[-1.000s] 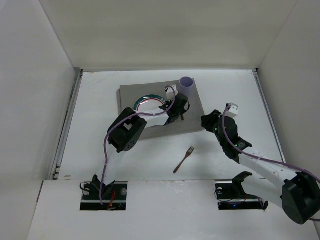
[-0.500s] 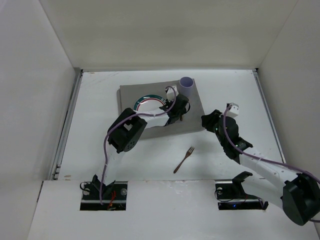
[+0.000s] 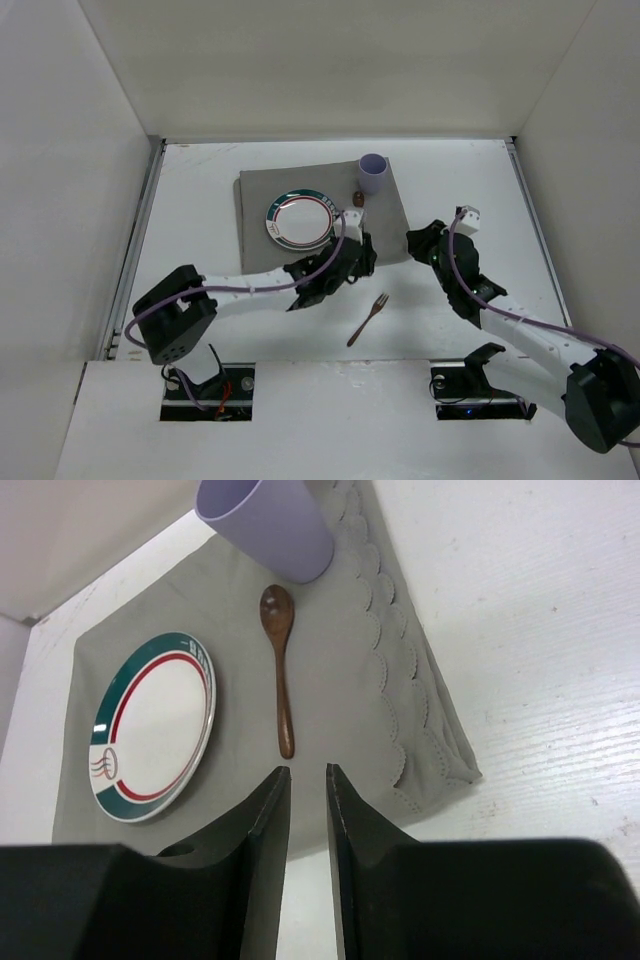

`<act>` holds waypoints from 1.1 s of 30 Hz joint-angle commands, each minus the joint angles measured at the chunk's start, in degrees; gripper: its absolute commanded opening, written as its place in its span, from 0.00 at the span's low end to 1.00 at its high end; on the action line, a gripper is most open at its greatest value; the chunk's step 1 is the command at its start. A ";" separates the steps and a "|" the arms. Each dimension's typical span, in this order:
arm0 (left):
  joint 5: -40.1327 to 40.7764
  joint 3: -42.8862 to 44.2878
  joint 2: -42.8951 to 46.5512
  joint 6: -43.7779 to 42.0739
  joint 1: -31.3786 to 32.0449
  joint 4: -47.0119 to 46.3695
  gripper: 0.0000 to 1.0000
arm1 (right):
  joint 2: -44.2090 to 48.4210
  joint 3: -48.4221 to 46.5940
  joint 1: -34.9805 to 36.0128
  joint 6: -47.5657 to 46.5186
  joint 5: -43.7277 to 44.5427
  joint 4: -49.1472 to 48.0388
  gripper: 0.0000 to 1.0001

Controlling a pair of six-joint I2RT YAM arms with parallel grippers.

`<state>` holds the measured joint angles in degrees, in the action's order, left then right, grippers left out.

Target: Set the dinner table for one person

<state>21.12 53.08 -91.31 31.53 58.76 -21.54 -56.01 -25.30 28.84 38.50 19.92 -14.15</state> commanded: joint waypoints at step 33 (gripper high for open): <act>2.15 -13.62 -1.07 -8.68 20.46 2.90 0.11 | -0.51 -0.01 0.03 0.26 -0.85 -3.16 0.40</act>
<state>19.62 37.89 -92.71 23.46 78.19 -20.64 -57.65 -25.30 28.80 38.79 19.64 -14.22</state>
